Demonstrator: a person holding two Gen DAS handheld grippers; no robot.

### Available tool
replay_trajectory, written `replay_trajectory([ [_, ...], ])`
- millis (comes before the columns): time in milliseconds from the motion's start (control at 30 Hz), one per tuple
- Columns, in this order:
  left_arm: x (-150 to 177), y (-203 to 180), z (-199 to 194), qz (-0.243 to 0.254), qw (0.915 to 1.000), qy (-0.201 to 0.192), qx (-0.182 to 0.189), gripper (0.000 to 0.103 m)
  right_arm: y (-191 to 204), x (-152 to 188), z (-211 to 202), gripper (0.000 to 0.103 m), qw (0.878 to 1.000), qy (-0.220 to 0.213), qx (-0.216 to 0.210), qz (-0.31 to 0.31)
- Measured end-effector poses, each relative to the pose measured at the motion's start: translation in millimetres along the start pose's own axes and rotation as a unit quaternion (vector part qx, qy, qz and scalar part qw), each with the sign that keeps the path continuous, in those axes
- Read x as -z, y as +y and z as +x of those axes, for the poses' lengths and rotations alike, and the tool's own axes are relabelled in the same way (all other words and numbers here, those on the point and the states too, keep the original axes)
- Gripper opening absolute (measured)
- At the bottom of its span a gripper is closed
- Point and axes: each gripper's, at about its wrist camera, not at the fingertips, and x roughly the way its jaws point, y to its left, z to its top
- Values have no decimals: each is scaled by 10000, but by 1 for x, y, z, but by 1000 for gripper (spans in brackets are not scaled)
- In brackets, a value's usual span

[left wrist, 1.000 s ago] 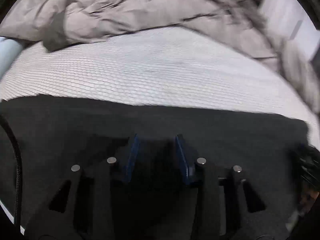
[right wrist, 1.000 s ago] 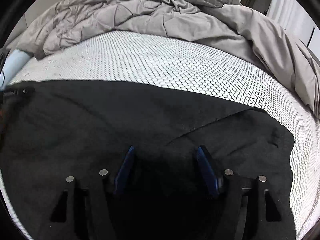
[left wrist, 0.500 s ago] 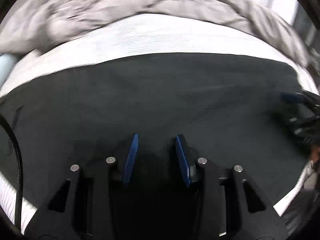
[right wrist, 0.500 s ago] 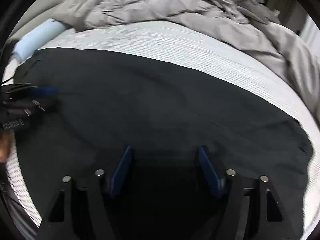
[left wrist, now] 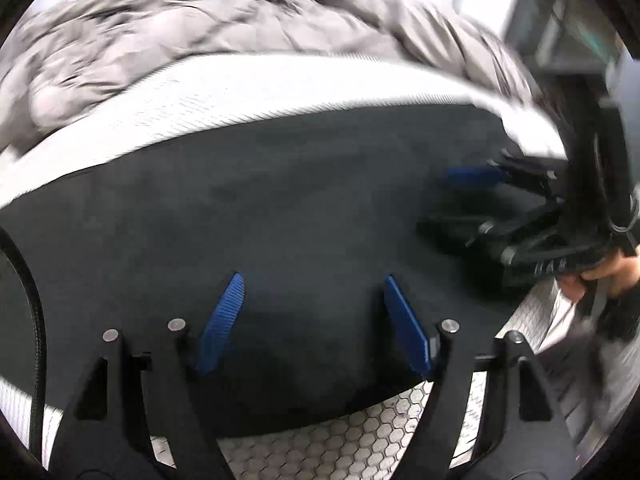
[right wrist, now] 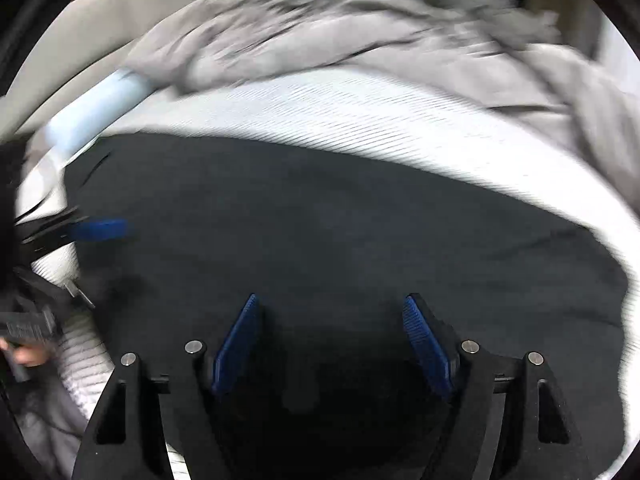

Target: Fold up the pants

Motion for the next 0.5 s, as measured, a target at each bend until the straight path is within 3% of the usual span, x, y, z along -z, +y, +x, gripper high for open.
replay_trajectory([
  [67,11,10,6,-43,9996,182,-190,71,10,6,17,75,9989,255,-79,-384],
  [167,24,35,-12,-376,9988,80,-313,71,0,18,12,76,9969,325,75,-709],
  [333,51,117,-46,-1195,9874,-93,-1029,71,-66,32,-5,80,9877,445,1489,-139],
  [400,55,142,-53,-1413,9830,-130,-1168,67,-88,32,-10,80,9862,395,1585,281],
  [500,55,156,-70,-1410,9813,-396,-1251,65,-89,27,-15,77,9888,176,1397,500],
])
